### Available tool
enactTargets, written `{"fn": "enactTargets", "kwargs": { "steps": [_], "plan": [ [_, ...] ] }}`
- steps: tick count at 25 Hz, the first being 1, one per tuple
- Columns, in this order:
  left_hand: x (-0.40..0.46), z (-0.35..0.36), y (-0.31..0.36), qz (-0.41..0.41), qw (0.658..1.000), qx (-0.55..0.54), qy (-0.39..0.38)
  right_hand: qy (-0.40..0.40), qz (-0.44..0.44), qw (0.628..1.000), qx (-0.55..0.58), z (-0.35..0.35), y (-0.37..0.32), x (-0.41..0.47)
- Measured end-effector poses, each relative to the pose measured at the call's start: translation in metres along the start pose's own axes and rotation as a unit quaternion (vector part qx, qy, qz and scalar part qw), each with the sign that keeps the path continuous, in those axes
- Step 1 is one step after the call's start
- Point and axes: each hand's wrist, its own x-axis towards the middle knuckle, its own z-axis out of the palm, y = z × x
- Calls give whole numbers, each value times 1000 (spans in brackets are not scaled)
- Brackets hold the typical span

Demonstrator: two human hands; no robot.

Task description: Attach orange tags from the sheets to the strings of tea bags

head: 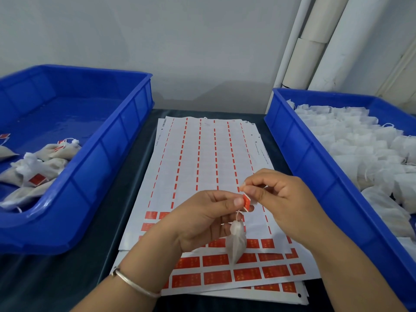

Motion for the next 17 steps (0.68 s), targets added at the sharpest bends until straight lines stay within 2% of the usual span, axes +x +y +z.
{"fn": "enactTargets", "kwargs": {
  "steps": [5, 10, 13, 17],
  "plan": [
    [2, 4, 0, -5, 998, 32, 48, 3, 48, 998, 40, -2, 3, 1],
    [0, 10, 0, 32, 990, 69, 116, 19, 96, 991, 94, 1, 4, 1],
    [-3, 12, -1, 69, 975, 139, 157, 12, 73, 994, 75, 2, -1, -2],
    [-8, 12, 3, 115, 948, 233, 183, 47, 59, 996, 48, 4, -6, -3]
  ]
}}
